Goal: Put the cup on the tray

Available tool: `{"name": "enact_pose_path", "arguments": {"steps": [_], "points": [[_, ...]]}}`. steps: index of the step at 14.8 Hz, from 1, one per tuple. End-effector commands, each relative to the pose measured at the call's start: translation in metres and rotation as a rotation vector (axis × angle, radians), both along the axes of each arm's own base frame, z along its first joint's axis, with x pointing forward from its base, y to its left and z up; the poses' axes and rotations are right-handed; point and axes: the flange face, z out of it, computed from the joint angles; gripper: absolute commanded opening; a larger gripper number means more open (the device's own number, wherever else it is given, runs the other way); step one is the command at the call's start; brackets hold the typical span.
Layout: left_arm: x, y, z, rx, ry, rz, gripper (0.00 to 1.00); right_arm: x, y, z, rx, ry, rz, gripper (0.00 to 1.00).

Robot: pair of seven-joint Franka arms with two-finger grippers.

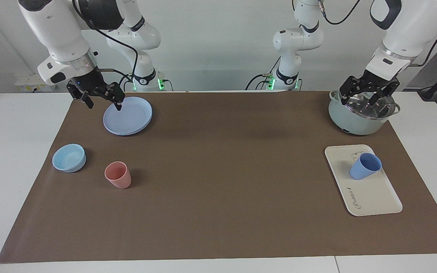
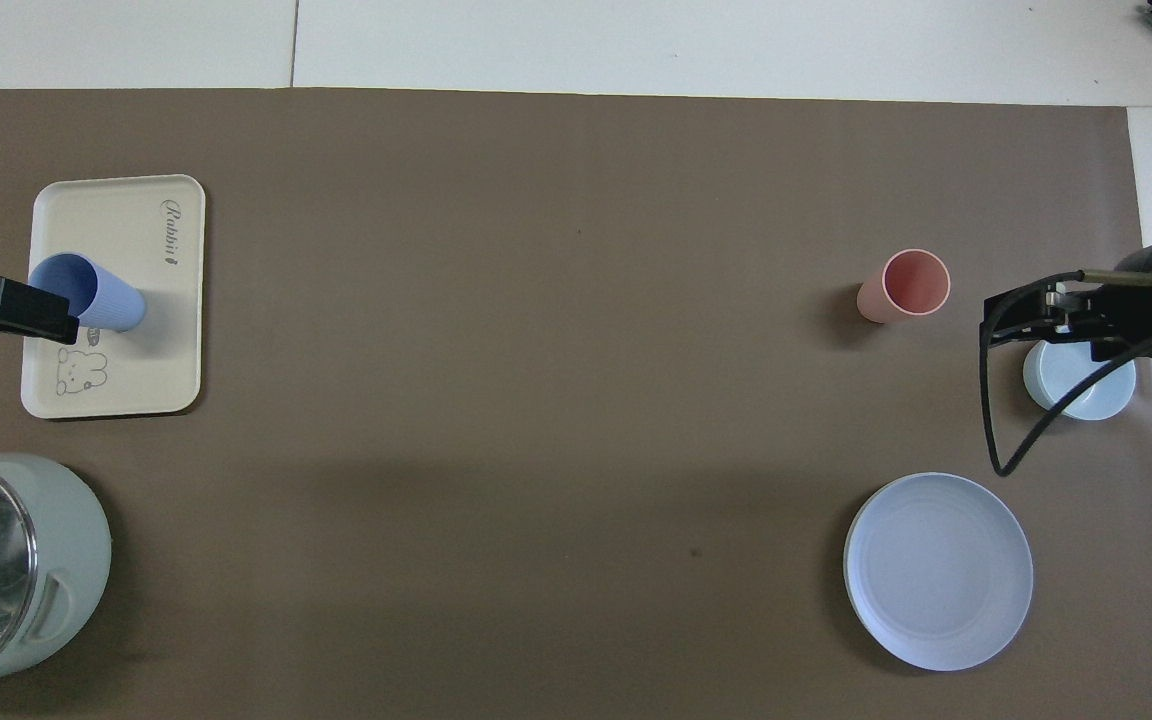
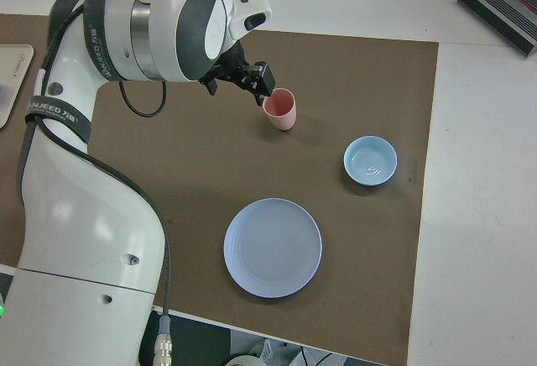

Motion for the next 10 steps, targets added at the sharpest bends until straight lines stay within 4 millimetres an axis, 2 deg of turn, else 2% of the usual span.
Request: {"name": "enact_pose_path", "arguments": {"steps": [1, 10], "points": [[-0.0094, 0.0008, 0.0004, -0.002, 0.006, 0.011, 1.0, -0.0033, -0.0044, 0.0028, -0.003, 0.008, 0.013, 1.0], [-0.0094, 0.0008, 0.0004, -0.002, 0.006, 0.011, 1.0, -0.0036, 0.0015, 0.002, -0.003, 0.009, 0.029, 1.0]]}}
